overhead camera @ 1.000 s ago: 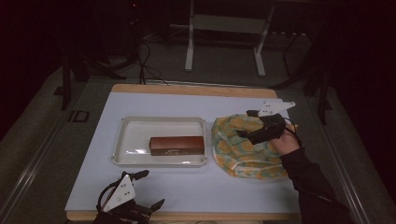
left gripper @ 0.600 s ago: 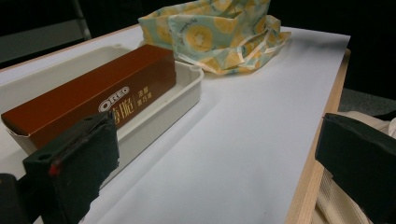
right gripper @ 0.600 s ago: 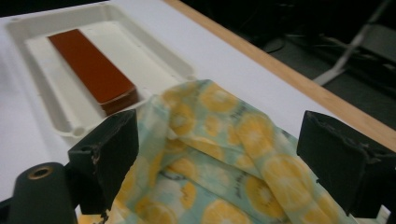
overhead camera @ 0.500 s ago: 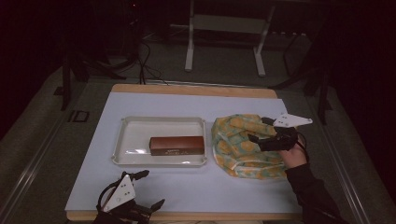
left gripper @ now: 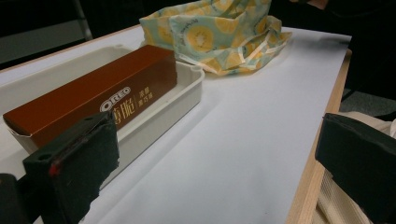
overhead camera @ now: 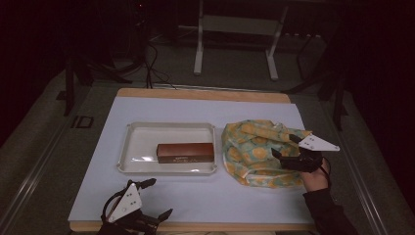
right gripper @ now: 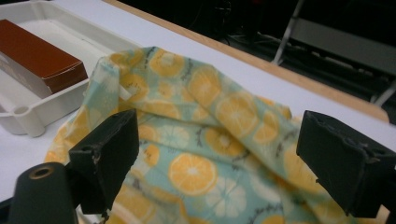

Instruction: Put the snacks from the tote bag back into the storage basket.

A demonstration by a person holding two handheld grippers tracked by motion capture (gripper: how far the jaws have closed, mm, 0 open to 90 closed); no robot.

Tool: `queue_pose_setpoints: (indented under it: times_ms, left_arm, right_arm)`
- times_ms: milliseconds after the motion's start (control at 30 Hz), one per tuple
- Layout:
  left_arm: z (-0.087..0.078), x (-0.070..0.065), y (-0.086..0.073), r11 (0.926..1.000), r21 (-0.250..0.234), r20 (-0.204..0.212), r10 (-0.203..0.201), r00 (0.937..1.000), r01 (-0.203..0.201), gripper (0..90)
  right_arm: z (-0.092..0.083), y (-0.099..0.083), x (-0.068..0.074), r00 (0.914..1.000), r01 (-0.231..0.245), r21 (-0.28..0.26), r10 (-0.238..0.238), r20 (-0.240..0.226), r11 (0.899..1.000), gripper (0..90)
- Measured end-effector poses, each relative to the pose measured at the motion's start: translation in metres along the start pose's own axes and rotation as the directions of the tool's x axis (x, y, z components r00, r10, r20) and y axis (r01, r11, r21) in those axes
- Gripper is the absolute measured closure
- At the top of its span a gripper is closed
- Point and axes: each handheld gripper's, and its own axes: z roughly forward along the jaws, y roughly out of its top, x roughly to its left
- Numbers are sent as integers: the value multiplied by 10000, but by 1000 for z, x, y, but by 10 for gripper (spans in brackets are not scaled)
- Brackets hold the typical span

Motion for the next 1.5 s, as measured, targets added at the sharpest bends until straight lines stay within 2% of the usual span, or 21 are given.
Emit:
queue_pose_setpoints:
  times_ms: [133,233,267,367,533,733,933,1000,1133,1200,1300,1500]
  left_arm:
    - [0,0,0,10000,17,18,6,10000,-6,0]
    - [0,0,0,10000,17,18,6,10000,-6,0]
    - [0,0,0,10000,8,20,-4,10000,4,0]
    - [0,0,0,10000,14,26,9,10000,-9,0]
    - [0,0,0,10000,22,29,24,10000,-24,0]
    - [0,-1,0,10000,39,27,64,10000,-65,0]
    - [-1,-1,0,10000,13,8,60,10000,-60,0]
    - [-1,-1,0,10000,1,0,70,10000,-70,0]
    - [-2,-1,0,10000,-14,6,68,10000,-68,0]
    - [-1,-1,0,10000,11,6,86,10000,-86,0]
    - [-2,-1,0,10000,2,-33,71,10000,-71,0]
    - [-1,-1,0,10000,23,-10,67,10000,-67,0]
  right_arm:
    - [-6,-10,2,9993,-248,-122,252,278,9996,131]
    - [-7,-13,1,9991,-336,-144,340,263,9993,132]
    - [-9,-21,2,9985,-508,-29,509,211,9987,132]
    - [-10,-28,4,9985,-305,75,301,458,9995,132]
    - [-14,-38,5,9970,-592,-11,592,501,9982,132]
    - [-19,-43,12,9959,-439,-136,448,780,9989,132]
    - [-29,-47,17,9945,-650,-407,681,796,9971,132]
    - [-33,-49,18,9924,-646,-537,698,1013,9965,132]
    - [-38,-53,17,9877,-1030,-597,1092,1123,9929,132]
    - [-38,-56,16,9859,-1074,-648,1147,1220,9921,132]
    - [-36,-58,15,9854,-1247,-720,1320,1073,9896,132]
    - [-33,-58,16,9859,-1042,-781,1133,1229,9915,130]
